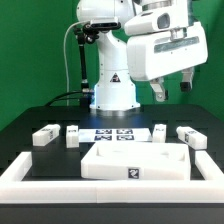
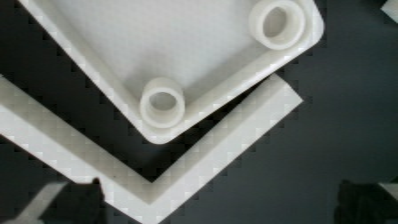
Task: Assemble desk
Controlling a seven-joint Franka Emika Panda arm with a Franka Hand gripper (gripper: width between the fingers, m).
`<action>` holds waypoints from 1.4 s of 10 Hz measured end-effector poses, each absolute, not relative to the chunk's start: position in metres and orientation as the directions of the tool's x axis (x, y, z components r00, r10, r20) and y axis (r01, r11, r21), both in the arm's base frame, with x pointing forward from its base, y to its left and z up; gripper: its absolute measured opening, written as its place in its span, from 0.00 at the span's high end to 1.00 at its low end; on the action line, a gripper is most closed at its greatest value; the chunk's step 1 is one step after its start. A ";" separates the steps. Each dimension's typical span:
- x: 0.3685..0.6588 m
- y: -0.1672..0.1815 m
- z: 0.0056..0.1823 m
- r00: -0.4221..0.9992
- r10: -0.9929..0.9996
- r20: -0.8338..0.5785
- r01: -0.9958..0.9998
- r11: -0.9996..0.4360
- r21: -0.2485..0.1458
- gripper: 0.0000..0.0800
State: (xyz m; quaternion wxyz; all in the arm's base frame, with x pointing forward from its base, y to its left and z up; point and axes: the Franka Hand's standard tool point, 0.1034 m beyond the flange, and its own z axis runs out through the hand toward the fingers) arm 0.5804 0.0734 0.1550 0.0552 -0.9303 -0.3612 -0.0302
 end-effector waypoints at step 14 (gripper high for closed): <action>0.571 0.069 0.145 0.680 0.727 0.098 0.733 -0.677 -0.061 0.19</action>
Offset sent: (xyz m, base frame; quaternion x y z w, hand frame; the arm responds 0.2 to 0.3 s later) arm 0.0000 0.0000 0.0000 0.0000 0.0000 0.0000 1.0000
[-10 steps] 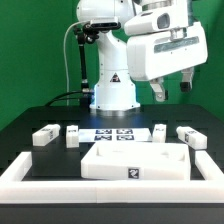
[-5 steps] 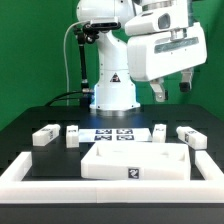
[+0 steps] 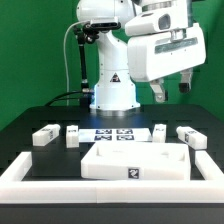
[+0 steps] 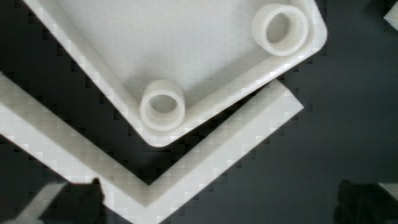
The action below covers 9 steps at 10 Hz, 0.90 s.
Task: Assemble desk
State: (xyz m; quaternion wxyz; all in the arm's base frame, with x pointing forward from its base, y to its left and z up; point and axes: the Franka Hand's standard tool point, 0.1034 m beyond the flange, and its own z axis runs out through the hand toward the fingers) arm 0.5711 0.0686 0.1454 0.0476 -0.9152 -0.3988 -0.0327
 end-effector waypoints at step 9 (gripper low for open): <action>0.521 0.040 0.100 0.478 0.873 0.092 0.876 -0.482 0.014 0.19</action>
Offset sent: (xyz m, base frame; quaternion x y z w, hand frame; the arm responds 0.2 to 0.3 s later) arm 0.0000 0.0000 0.0000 0.0000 0.0000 0.0000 1.0000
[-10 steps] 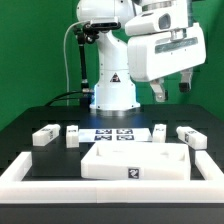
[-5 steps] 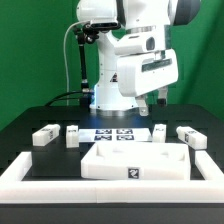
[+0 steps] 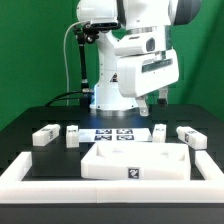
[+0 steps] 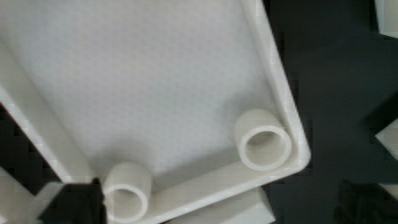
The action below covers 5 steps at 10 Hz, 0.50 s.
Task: Assemble desk
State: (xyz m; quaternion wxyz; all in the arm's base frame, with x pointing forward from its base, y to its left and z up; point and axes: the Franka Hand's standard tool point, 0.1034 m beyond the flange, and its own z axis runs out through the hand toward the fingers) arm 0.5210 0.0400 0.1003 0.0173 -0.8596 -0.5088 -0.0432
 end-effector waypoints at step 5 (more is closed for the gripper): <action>0.513 0.034 0.057 0.332 0.939 0.090 0.939 -0.338 0.063 0.19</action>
Offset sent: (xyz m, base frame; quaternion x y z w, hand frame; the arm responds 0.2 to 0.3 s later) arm 0.0000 0.0000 0.0000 0.0000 0.0000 0.0000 1.0000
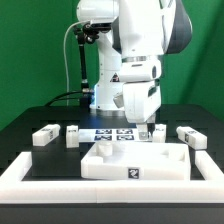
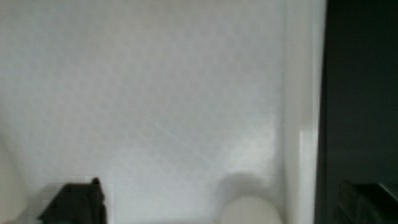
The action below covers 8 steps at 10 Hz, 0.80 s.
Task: Assemble desk
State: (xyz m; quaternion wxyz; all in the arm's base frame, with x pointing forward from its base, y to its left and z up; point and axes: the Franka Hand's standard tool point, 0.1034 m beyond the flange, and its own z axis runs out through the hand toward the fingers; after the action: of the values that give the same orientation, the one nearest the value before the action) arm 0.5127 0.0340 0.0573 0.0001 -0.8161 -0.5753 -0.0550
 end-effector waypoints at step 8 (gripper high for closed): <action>0.476 0.037 0.017 0.355 0.932 0.073 0.934 -0.356 -0.001 0.19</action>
Offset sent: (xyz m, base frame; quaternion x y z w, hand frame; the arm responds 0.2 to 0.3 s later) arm -0.0480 -0.0180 -0.0237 0.0350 -0.0070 -0.0403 0.9986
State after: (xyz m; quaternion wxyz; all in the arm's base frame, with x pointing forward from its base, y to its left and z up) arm 0.4764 0.0370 0.0170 0.0214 -0.8229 -0.5670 -0.0298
